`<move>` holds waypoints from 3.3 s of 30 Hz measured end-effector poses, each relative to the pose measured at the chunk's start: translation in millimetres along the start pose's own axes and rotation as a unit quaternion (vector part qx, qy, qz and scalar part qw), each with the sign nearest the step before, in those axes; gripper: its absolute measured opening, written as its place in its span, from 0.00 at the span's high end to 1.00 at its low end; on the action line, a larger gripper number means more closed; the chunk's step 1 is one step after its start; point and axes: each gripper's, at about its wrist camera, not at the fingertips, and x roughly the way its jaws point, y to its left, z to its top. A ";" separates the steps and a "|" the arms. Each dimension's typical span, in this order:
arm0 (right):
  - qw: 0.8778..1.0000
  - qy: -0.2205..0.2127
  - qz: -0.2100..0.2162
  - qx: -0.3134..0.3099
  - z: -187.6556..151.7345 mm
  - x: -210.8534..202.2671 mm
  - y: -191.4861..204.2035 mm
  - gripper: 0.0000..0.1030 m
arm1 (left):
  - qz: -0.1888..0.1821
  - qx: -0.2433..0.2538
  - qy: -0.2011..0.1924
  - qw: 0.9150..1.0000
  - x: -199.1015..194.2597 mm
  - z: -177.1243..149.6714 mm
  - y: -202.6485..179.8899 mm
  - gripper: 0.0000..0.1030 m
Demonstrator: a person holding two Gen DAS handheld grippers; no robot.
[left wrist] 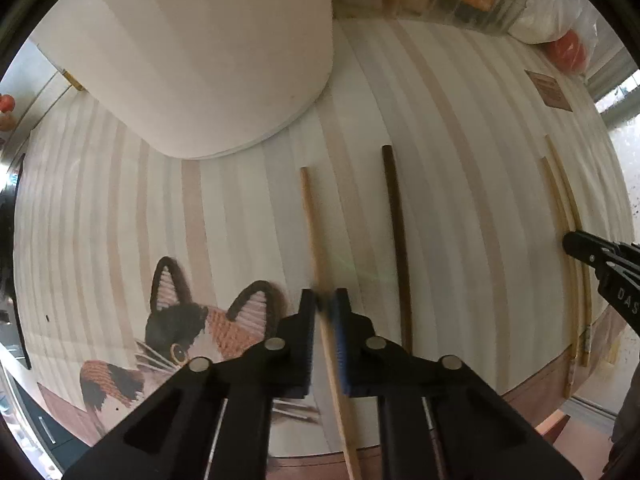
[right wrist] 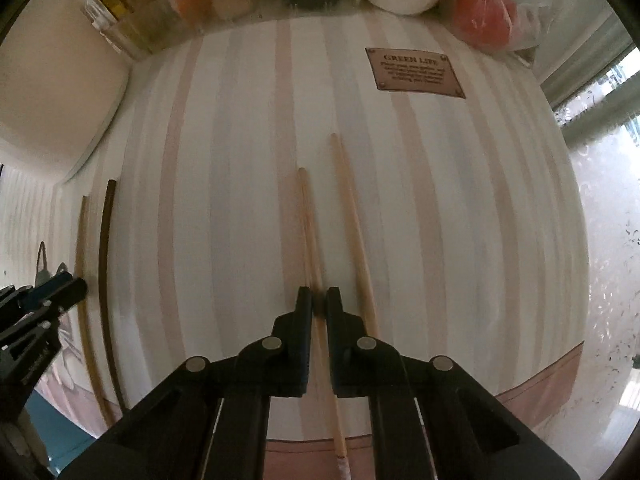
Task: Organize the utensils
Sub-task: 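Grasp a light chopstick with the left tool while the right tool grasps another light chopstick, then lift both light chopsticks and carry them above the beige holder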
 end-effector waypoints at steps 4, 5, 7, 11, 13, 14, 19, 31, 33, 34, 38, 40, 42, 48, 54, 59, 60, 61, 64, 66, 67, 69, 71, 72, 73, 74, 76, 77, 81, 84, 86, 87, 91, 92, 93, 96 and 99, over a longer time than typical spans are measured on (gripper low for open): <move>1.000 0.005 0.026 0.017 -5.5 0.6 -5.9 0.93 | 0.001 -0.022 -0.002 1.000 -0.1 -3.5 16.8 0.95; 0.999 0.007 0.037 0.025 -7.0 0.0 -9.2 0.93 | 0.003 -0.032 -0.001 0.999 -0.1 -5.1 22.4 0.95; 0.997 0.013 0.061 0.039 -9.9 0.9 -11.2 0.93 | 0.004 -0.045 0.002 0.999 -0.9 -9.8 34.1 0.95; 0.993 0.027 0.100 0.048 -14.5 3.9 -7.8 0.93 | 0.003 -0.079 0.011 0.997 -2.7 -24.7 59.2 0.95; 0.992 0.035 0.114 0.040 -18.6 5.3 0.7 0.93 | 0.002 -0.092 0.015 0.996 -4.7 -32.3 70.8 0.95; 0.992 0.038 0.118 0.036 -22.7 6.3 2.9 0.93 | 0.000 -0.100 0.017 0.995 -5.1 -36.8 75.9 0.95; 0.994 0.043 0.101 0.000 -23.3 5.9 20.7 0.93 | -0.035 -0.113 0.024 0.993 -9.0 -57.3 102.8 0.95; 0.996 0.068 -0.002 -0.053 2.5 9.7 95.7 0.92 | -0.042 -0.071 0.020 0.996 -7.7 -36.5 106.4 0.95; 0.997 0.062 -0.008 -0.053 4.0 9.9 102.9 0.92 | -0.039 -0.078 0.015 0.996 -7.7 -35.8 101.2 0.96; 0.997 0.057 -0.006 -0.050 5.7 8.0 107.7 0.93 | -0.037 -0.079 0.013 0.996 -9.0 -35.9 101.6 0.96; 0.999 0.035 0.029 -0.019 0.5 -1.8 100.2 0.93 | -0.029 -0.079 -0.011 0.996 -25.6 -33.7 112.0 0.96; 0.999 0.012 0.043 -0.009 -4.5 -15.4 91.8 0.93 | -0.029 -0.080 -0.025 0.996 -42.2 -39.2 111.1 0.96; 0.999 -0.004 0.054 0.000 -8.2 -26.4 89.3 0.93 | -0.031 -0.083 -0.042 0.995 -57.6 -43.1 116.6 0.96; 0.994 -0.061 0.090 0.014 -20.3 -64.1 93.8 0.93 | -0.032 -0.079 -0.092 0.992 -100.4 -55.4 125.1 0.96; 0.986 -0.119 0.116 0.004 -22.0 -102.3 67.7 0.94 | -0.025 -0.081 -0.137 0.987 -139.0 -42.1 126.4 0.96; 0.978 -0.164 0.131 -0.003 -16.8 -140.9 57.1 0.94 | -0.024 -0.086 -0.167 0.982 -155.3 -33.2 126.7 0.96; 0.976 -0.172 0.133 -0.005 -14.4 -146.9 58.8 0.94 | -0.023 -0.087 -0.173 0.981 -159.7 -32.4 127.4 0.96; 0.973 -0.182 0.138 -0.006 -10.5 -154.2 61.7 0.94 | -0.022 -0.087 -0.180 0.980 -164.5 -30.6 128.5 0.96; 0.968 -0.203 0.146 -0.008 -2.0 -171.4 67.8 0.94 | -0.020 -0.092 -0.198 0.976 -176.6 -24.7 132.4 0.96; 0.964 -0.217 0.152 -0.012 5.6 -182.5 73.9 0.94 | -0.019 -0.097 -0.211 0.972 -187.1 -20.7 136.4 0.96; 0.962 -0.223 0.155 -0.013 9.7 -187.4 76.4 0.94 | -0.019 -0.099 -0.218 0.971 -191.7 -19.2 138.6 0.96; 0.959 -0.234 0.160 -0.016 16.6 -195.8 81.2 0.94 | -0.018 -0.105 -0.230 0.967 -204.1 -16.4 143.8 0.96; 0.955 -0.247 0.166 -0.019 25.3 -207.7 86.8 0.94 | -0.016 -0.110 -0.247 0.963 -220.7 -13.4 150.0 0.96; 0.952 -0.254 0.170 -0.020 31.4 -214.9 90.0 0.94 | -0.015 -0.111 -0.253 0.961 -227.8 -12.1 152.7 0.96; 0.949 -0.260 0.175 -0.019 36.3 -221.3 92.1 0.94 | -0.014 -0.114 -0.260 0.959 -235.0 -10.9 155.4 0.96; 0.947 -0.266 0.179 -0.020 41.4 -229.0 94.8 0.94 | -0.012 -0.115 -0.269 0.956 -245.3 -9.1 158.8 0.96; 0.941 -0.281 0.187 -0.021 51.5 -245.8 99.2 0.94 | -0.009 -0.119 -0.284 0.951 -260.9 -6.6 164.0 0.96; 0.938 -0.288 0.190 -0.024 56.7 -254.0 101.5 0.94 | -0.007 -0.120 -0.290 0.949 -269.5 -4.6 166.4 0.96; 0.926 -0.320 0.199 -0.032 78.8 -291.0 113.2 0.94 | 0.001 -0.130 -0.320 0.939 -302.9 6.0 178.5 0.96; 0.916 -0.345 0.202 -0.037 97.9 -317.9 123.0 0.94 | 0.007 -0.133 -0.340 0.931 -324.6 19.2 184.1 0.96; 0.911 -0.359 0.200 -0.041 108.7 -331.6 129.4 0.94 | 0.010 -0.134 -0.352 0.926 -337.1 30.6 186.2 0.96; 0.908 -0.367 0.198 -0.045 115.9 -339.1 134.3 0.94 | 0.009 -0.135 -0.358 0.924 -342.9 38.3 186.7 0.96; 0.900 -0.389 0.189 -0.056 142.1 -358.6 154.0 0.94 | 0.006 -0.131 -0.370 0.920 -357.8 64.1 185.6 0.96; 0.898 -0.394 0.188 -0.058 149.1 -361.0 159.0 0.94 | 0.002 -0.129 -0.370 0.920 -359.2 70.7 185.3 0.96; 0.897 -0.396 0.184 -0.060 156.0 -361.8 163.7 0.94 | -0.001 -0.127 -0.368 0.921 -361.1 78.7 184.9 0.96; 0.896 -0.399 0.183 -0.059 173.8 -358.3 173.8 0.94 | -0.012 -0.122 -0.358 0.926 -358.2 97.1 183.8 0.96; 0.896 -0.401 0.181 -0.057 191.6 -348.8 183.1 0.94 | -0.024 -0.118 -0.342 0.932 -349.5 109.7 182.1 0.96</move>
